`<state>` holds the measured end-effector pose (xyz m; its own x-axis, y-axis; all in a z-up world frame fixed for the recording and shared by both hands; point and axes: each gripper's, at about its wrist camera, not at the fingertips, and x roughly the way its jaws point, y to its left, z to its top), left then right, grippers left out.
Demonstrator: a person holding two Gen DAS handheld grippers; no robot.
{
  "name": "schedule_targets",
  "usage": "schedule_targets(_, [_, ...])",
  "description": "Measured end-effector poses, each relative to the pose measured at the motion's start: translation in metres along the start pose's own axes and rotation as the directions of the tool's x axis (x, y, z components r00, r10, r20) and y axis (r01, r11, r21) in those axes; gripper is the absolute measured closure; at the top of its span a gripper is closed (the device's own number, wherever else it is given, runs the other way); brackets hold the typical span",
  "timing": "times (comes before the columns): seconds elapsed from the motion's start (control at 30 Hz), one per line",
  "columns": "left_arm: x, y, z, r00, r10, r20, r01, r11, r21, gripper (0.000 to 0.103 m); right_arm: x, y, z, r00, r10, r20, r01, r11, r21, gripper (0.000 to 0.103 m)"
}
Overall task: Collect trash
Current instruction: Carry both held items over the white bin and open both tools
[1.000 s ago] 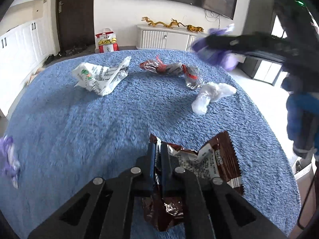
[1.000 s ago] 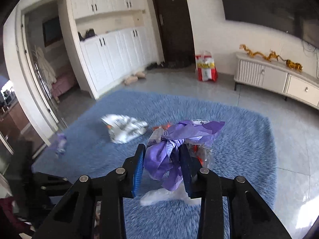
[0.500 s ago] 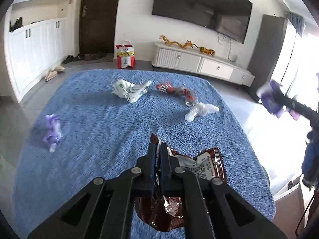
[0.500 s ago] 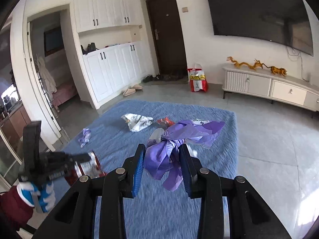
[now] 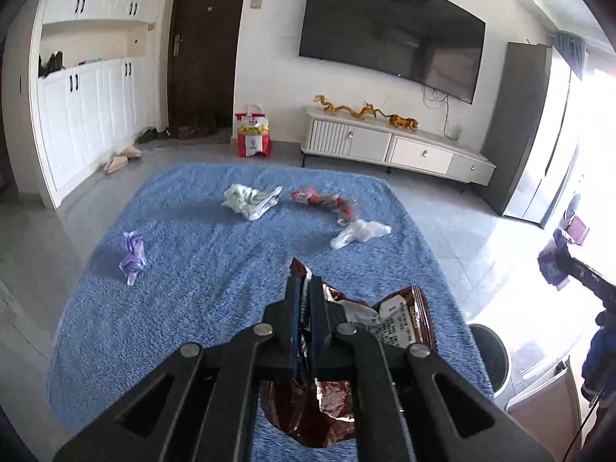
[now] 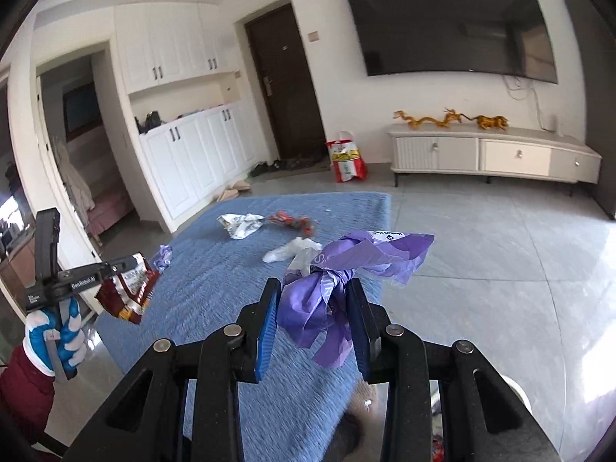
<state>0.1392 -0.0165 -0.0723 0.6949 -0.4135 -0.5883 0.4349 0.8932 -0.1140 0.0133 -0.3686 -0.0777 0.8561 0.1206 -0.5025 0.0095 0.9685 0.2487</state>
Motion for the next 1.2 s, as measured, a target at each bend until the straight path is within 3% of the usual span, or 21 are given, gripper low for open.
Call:
schedule_targets(0.37, [0.004, -0.078, 0.011, 0.999, -0.048, -0.015, 0.049, 0.995, 0.089, 0.099, -0.024, -0.062, -0.039, 0.998, -0.063, -0.003, 0.063, 0.994, 0.092, 0.069])
schedule_targets(0.57, [0.036, -0.157, 0.013, 0.988, -0.134, -0.073, 0.146, 0.972, 0.186, 0.099, -0.025, -0.103, -0.072, 0.989, -0.134, -0.058, 0.141, 0.98, 0.141, 0.069])
schedule_targets(0.77, [0.08, -0.249, 0.001, 0.963, -0.218, -0.162, 0.257, 0.924, 0.285, 0.099, -0.021, -0.153, -0.109, 0.969, -0.205, -0.14, 0.232, 0.948, 0.218, 0.068])
schedule_targets(0.9, [0.116, -0.304, -0.015, 0.936, -0.254, -0.244, 0.326, 0.887, 0.327, 0.099, -0.015, -0.18, -0.129, 0.955, -0.227, -0.19, 0.273, 0.926, 0.263, 0.068])
schedule_targets(1.13, [0.171, -0.367, -0.043, 0.895, -0.273, -0.353, 0.393, 0.857, 0.334, 0.095, 0.006, -0.21, -0.156, 0.93, -0.245, -0.273, 0.325, 0.897, 0.3, 0.065])
schedule_targets(1.2, [0.184, -0.379, -0.049, 0.884, -0.281, -0.373, 0.41, 0.85, 0.332, 0.09, 0.013, -0.218, -0.161, 0.922, -0.253, -0.295, 0.341, 0.889, 0.305, 0.065])
